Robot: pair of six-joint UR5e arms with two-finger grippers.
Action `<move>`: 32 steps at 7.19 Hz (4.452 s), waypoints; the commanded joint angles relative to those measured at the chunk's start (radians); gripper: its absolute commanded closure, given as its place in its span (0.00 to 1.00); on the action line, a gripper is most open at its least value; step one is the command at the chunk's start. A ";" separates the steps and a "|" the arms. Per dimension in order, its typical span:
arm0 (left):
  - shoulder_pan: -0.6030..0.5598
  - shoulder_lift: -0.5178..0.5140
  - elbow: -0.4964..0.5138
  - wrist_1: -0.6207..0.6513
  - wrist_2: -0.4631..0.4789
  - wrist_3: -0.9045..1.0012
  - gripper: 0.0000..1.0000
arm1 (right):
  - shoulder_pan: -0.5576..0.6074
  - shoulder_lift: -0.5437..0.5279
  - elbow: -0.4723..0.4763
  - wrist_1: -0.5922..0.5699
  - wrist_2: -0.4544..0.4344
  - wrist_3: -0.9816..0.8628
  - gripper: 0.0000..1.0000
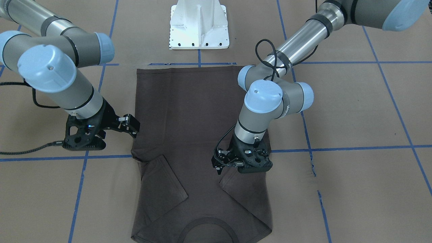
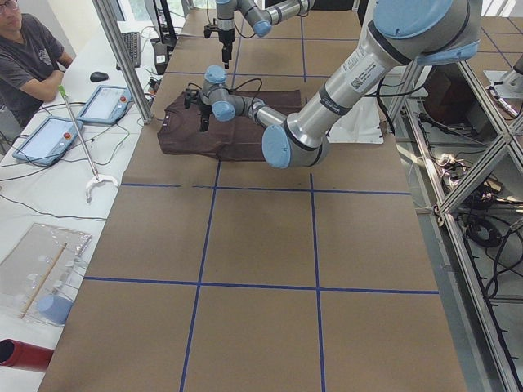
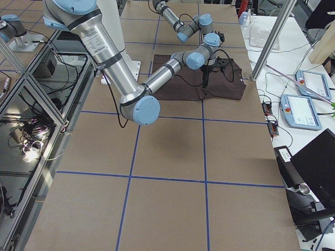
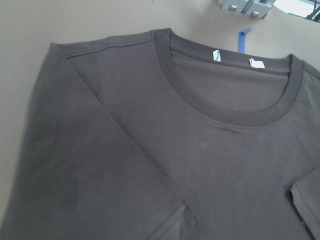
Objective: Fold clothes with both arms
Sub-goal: 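Move the right gripper to the shirt hem corner nearest the robot, then move the left gripper to the other hem corner nearest the robot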
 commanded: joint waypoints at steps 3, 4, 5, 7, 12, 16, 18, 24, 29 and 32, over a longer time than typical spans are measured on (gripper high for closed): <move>0.006 0.338 -0.601 0.271 -0.038 0.133 0.00 | -0.289 -0.278 0.333 0.093 -0.224 0.403 0.00; 0.006 0.335 -0.618 0.295 -0.035 0.133 0.00 | -0.339 -0.370 0.367 0.200 -0.252 0.424 0.00; 0.009 0.335 -0.618 0.295 -0.031 0.133 0.00 | -0.401 -0.421 0.383 0.242 -0.288 0.473 0.00; 0.013 0.329 -0.618 0.295 -0.029 0.133 0.00 | -0.567 -0.483 0.379 0.246 -0.476 0.518 0.00; 0.015 0.329 -0.615 0.295 -0.026 0.131 0.00 | -0.623 -0.475 0.326 0.246 -0.471 0.571 0.00; 0.013 0.334 -0.614 0.295 -0.026 0.133 0.00 | -0.624 -0.471 0.332 0.246 -0.453 0.571 0.37; 0.013 0.332 -0.614 0.295 -0.028 0.133 0.00 | -0.621 -0.471 0.351 0.246 -0.427 0.570 0.94; 0.032 0.387 -0.632 0.286 -0.037 0.106 0.00 | -0.615 -0.478 0.413 0.246 -0.410 0.568 1.00; 0.457 0.670 -0.818 0.261 0.251 -0.539 0.01 | -0.595 -0.469 0.437 0.246 -0.396 0.558 1.00; 0.538 0.670 -0.818 0.269 0.287 -0.597 0.02 | -0.585 -0.468 0.438 0.246 -0.387 0.558 1.00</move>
